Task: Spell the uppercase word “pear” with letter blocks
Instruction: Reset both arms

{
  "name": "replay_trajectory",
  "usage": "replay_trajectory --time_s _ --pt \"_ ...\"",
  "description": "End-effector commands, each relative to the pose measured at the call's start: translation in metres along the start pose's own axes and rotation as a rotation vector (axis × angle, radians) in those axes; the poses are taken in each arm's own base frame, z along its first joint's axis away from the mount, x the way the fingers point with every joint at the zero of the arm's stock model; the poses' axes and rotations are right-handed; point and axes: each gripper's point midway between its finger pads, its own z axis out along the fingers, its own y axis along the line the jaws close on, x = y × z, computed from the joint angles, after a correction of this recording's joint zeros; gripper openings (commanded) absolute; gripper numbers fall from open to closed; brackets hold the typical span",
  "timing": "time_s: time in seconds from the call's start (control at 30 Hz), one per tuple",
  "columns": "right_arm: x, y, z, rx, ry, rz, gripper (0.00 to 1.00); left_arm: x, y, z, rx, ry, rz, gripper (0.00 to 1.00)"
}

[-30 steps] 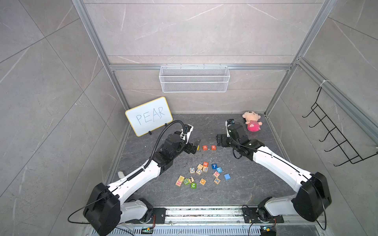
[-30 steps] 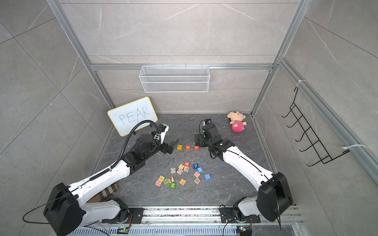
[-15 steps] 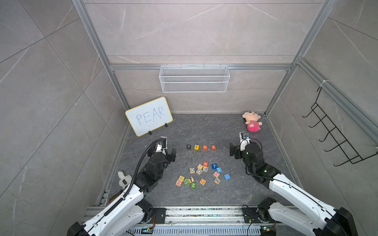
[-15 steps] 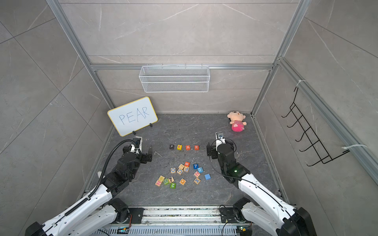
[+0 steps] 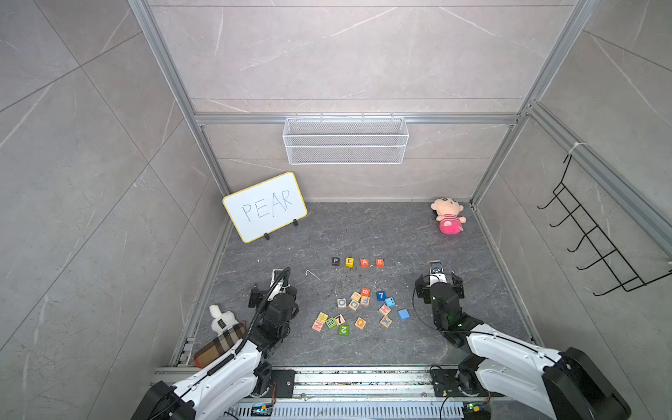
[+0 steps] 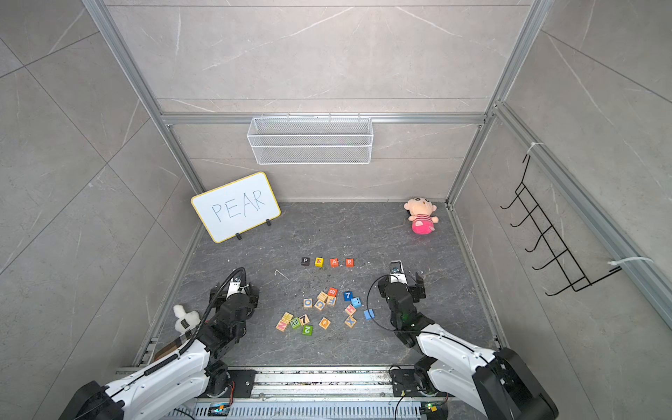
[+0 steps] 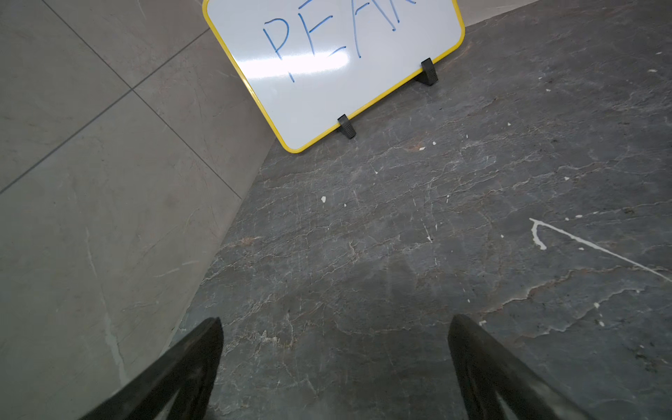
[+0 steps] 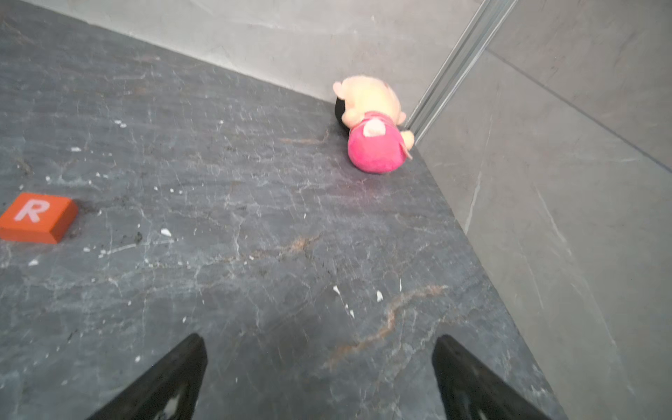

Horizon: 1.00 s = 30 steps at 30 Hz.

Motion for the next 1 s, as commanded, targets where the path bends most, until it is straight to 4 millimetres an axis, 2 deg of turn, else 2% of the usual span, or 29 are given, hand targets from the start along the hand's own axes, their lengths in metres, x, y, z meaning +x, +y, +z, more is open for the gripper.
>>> replay_trajectory --time_s 0.0,0.07,0.17,0.27,0.4,0.5,0.63,0.73,0.83,0.97 --pt "-0.033 -0.003 0.006 0.039 -0.155 0.045 0.99 -0.029 0.005 0.011 0.021 -0.11 -0.097 0.99" --pt "-0.037 -0.004 0.016 0.085 -0.148 0.053 1.0 -0.029 0.014 0.022 0.027 -0.12 -0.177 0.99" --pt "-0.041 0.01 0.024 0.021 -0.151 0.051 1.0 -0.029 0.019 0.037 0.031 -0.112 -0.217 0.99" --pt "-0.04 0.008 0.031 -0.006 -0.142 0.069 1.0 -0.034 0.01 0.044 0.061 -0.139 -0.178 0.99" --pt "-0.037 -0.005 0.038 -0.004 -0.139 0.121 0.99 -0.04 0.003 0.053 0.093 -0.177 -0.164 0.99" --pt "-0.033 -0.005 0.043 -0.041 -0.155 0.139 0.99 -0.042 0.004 0.061 0.079 -0.185 -0.155 0.99" --pt "-0.027 -0.002 0.058 -0.071 -0.141 0.147 0.99 -0.033 0.015 0.07 0.075 -0.206 -0.215 0.99" --pt "-0.021 -0.006 0.056 -0.085 -0.129 0.173 1.0 -0.023 0.012 0.077 0.1 -0.195 -0.233 0.99" --pt "-0.016 -0.02 0.06 -0.06 -0.136 0.244 1.0 -0.019 0.002 0.084 0.141 -0.179 -0.209 0.99" --pt "-0.012 -0.016 0.054 -0.093 -0.176 0.243 0.99 -0.019 -0.005 0.087 0.179 -0.157 -0.188 0.99"
